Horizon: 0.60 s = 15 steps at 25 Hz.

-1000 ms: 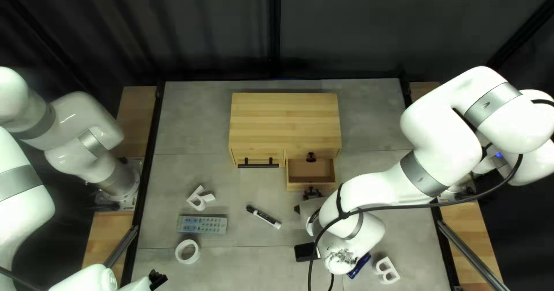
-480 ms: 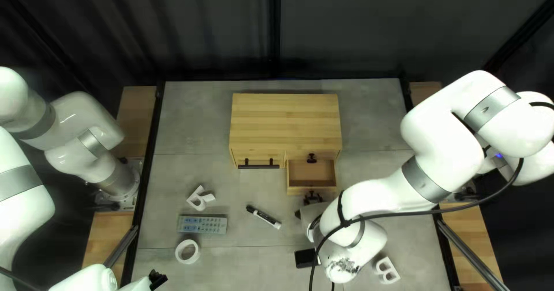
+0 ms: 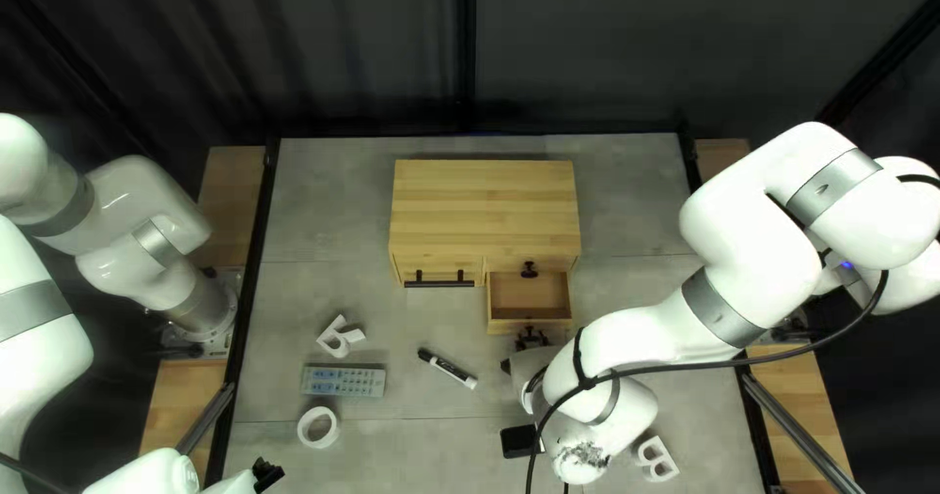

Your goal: Open drawers and place objects into drawer and close

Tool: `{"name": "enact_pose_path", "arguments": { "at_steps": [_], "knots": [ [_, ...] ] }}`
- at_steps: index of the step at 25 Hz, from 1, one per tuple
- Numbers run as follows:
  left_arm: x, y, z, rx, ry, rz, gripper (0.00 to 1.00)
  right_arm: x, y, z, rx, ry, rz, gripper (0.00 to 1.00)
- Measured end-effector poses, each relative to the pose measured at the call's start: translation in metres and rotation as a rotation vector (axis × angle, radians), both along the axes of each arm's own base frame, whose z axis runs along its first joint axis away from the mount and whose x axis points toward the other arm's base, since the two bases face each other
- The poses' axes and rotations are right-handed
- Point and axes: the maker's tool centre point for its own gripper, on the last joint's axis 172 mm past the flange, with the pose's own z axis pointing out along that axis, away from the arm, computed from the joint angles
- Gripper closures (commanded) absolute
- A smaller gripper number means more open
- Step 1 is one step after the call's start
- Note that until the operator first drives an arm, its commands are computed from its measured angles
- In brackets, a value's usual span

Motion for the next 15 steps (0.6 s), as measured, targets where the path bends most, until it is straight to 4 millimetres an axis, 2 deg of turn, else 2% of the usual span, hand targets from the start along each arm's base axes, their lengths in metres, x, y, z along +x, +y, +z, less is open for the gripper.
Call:
{"name": "enact_pose_path", "arguments": {
  "at_steps": [15],
  "knots": [
    [0.0000,0.0000,0.0000,0.000,0.000,0.000,0.00,-0.0041,0.0104,0.0009,-0.009,0.007,-0.004,0.99]
  ]
}}
